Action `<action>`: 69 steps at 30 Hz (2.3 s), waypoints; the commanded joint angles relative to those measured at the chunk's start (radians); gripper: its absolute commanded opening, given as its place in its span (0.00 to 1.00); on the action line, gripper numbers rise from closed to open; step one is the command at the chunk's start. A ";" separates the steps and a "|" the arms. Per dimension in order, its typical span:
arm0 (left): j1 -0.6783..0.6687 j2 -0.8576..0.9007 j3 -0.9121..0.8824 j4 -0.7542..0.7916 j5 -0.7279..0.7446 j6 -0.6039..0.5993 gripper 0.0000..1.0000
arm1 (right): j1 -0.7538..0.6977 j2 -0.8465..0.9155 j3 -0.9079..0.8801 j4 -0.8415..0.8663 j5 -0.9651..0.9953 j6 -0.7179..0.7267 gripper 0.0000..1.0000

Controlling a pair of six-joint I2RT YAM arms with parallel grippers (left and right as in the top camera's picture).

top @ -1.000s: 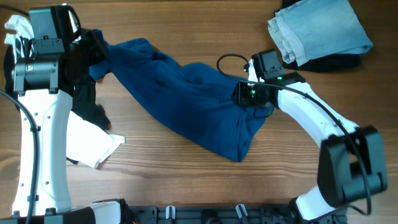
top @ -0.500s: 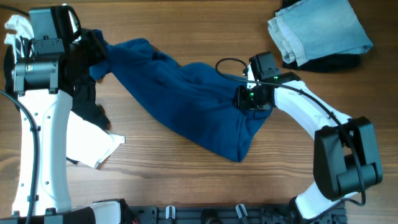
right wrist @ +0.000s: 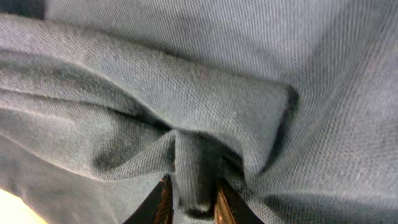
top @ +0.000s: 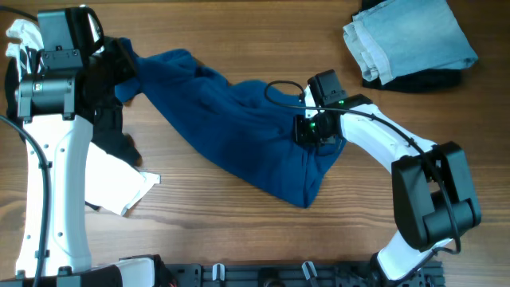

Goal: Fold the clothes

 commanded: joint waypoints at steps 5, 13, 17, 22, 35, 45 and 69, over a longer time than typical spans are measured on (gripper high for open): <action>0.005 0.003 0.008 0.003 -0.010 0.013 0.04 | -0.013 0.019 -0.011 0.025 0.129 -0.006 0.32; 0.005 0.003 0.008 0.003 -0.010 0.013 0.04 | -0.013 0.034 -0.011 0.033 0.134 -0.007 0.31; 0.005 0.003 0.008 0.003 -0.010 0.013 0.04 | -0.013 0.066 -0.011 0.033 0.118 -0.006 0.24; 0.005 0.003 0.008 0.003 -0.010 0.013 0.04 | -0.013 0.064 -0.010 0.050 0.092 -0.002 0.04; 0.005 -0.002 0.009 0.103 -0.052 0.014 0.04 | -0.163 -0.174 0.283 -0.246 0.074 -0.142 0.04; 0.010 -0.013 0.009 0.116 -0.153 0.021 0.04 | -0.328 -0.278 0.395 -0.359 0.092 -0.177 0.04; -0.037 0.081 -0.060 -0.056 0.129 -0.037 0.04 | -0.206 -0.268 -0.031 -0.138 -0.043 -0.111 0.04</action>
